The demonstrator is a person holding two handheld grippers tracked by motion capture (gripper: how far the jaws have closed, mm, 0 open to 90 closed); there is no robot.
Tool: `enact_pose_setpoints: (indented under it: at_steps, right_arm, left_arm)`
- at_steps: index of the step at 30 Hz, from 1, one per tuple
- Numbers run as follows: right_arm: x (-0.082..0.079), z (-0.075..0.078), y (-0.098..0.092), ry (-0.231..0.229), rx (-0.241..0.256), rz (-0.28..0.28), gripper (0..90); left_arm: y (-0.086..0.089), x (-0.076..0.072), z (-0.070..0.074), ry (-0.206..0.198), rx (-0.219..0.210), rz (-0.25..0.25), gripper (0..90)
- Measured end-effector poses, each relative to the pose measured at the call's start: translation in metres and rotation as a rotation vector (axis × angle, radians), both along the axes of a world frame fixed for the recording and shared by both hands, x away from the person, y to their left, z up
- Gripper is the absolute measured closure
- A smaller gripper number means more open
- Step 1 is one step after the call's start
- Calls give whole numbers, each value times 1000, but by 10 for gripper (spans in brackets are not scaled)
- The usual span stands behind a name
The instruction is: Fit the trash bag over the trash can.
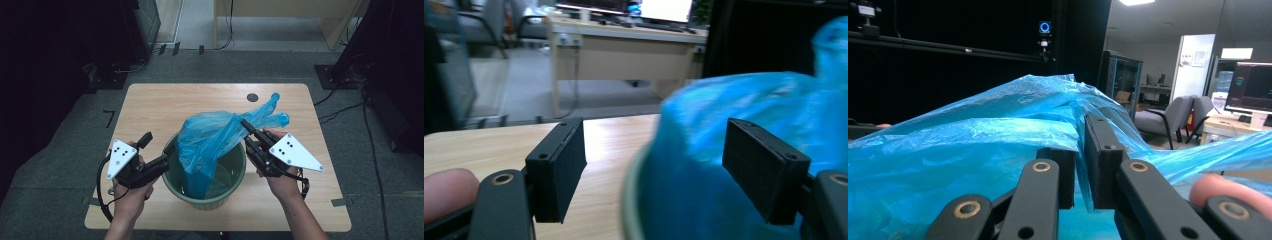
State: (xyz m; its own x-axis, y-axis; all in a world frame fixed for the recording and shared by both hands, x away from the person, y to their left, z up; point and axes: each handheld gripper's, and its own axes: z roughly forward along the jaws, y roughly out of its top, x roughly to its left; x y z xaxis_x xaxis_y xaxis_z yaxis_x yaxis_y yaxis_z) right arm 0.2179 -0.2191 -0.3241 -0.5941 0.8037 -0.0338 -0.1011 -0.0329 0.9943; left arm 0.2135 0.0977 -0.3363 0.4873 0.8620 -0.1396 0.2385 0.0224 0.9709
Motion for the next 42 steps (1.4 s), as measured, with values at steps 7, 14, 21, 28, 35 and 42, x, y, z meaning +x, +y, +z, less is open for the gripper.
enact_pose_setpoints:
  at_steps: [7,14,21,28,35,42]
  right_arm:
    - [-1,7,18,-16,-10,25,843]
    - [-7,16,37,-46,-54,58,833]
    - [-14,20,53,-75,-106,79,824]
    - [-22,24,53,-90,-122,95,805]
    - [-24,20,39,-75,-132,66,786]
    - [-25,16,31,-59,-123,68,792]
  left_arm:
    - [-10,-15,11,-37,-27,-70,265]
    - [-20,-24,13,-35,-28,-176,339]
    - [-30,-34,9,-94,39,-221,597]
    - [-19,-31,6,-104,18,-191,900]
    - [1,-29,5,-102,-14,-139,900]
    - [11,-29,8,-86,-83,-175,811]
